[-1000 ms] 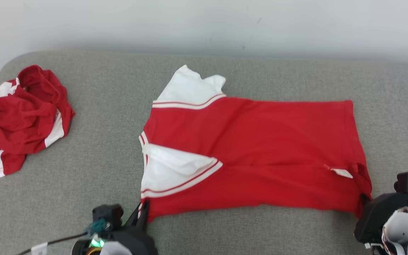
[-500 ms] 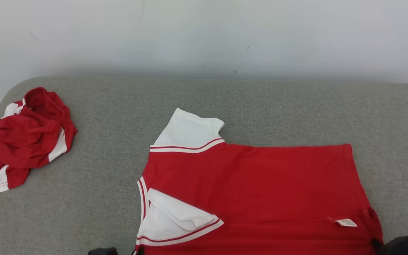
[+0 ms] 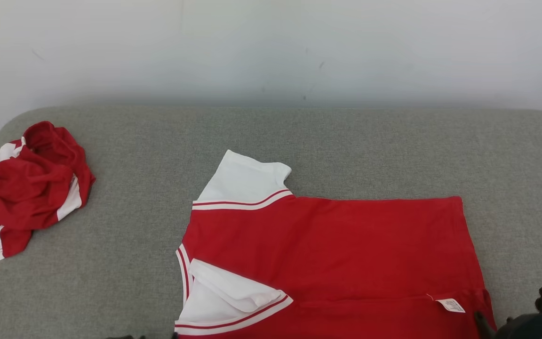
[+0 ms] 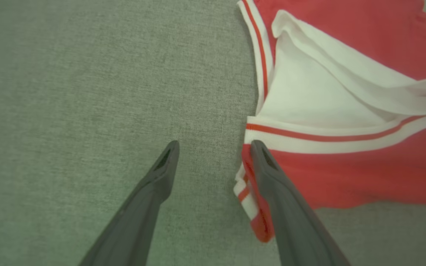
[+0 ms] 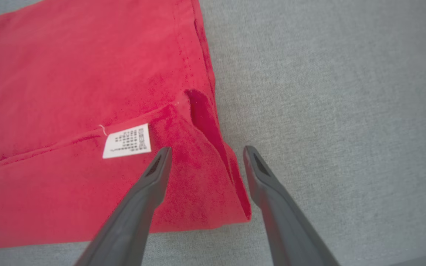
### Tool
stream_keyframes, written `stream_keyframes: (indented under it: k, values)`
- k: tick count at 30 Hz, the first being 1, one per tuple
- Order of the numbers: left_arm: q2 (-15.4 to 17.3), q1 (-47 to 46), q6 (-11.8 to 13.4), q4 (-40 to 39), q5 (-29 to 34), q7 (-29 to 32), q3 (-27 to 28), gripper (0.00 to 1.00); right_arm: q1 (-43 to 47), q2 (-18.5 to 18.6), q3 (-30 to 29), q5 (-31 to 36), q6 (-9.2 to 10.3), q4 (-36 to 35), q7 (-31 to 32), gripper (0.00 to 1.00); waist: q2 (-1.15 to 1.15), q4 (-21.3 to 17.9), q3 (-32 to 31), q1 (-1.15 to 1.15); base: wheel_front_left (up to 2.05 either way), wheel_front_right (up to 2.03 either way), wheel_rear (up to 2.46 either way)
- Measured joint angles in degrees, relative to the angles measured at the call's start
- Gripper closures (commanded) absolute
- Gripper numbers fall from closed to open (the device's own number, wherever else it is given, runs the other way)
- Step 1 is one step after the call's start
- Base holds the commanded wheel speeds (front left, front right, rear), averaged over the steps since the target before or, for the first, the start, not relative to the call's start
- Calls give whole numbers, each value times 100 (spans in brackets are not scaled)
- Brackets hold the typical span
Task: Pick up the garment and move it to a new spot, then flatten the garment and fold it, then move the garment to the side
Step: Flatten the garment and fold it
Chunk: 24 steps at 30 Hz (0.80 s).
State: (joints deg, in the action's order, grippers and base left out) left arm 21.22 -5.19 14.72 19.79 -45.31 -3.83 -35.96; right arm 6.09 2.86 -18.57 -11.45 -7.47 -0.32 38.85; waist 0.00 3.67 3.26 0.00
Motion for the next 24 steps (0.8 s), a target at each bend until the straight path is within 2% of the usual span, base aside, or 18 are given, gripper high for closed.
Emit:
stream_keyframes:
  k: [3,8,12,15,19,21,24]
  values:
    - [199,23,245,-222,51,-108,183,0,-95,0,-79,222,0,-310,-53,0,0,-19,17,0,0,0,0]
    - [438,-415,235,-641,64,16,380,0,-536,4,-4,478,0,-876,38,0,0,-51,144,0,0,0,0]
    - [396,-1341,98,-510,70,309,437,0,-1182,9,187,750,0,-985,43,0,0,-66,363,1,0,0,0]
    - [172,-2234,-24,-120,94,672,343,0,-1686,1,492,687,0,-912,42,0,0,-91,605,1,0,0,0]
    - [-64,-3357,-341,530,205,977,222,0,-2242,2,856,659,0,-692,-16,0,1,-156,983,2,0,0,0]
    - [-57,-3801,-594,954,289,1294,33,0,-2523,3,973,553,0,-521,-157,0,1,-210,1183,2,0,0,0]
    - [-49,-4294,-780,1549,400,1459,-81,0,-2807,3,1090,491,0,-303,-454,0,1,-308,1482,3,0,0,0]
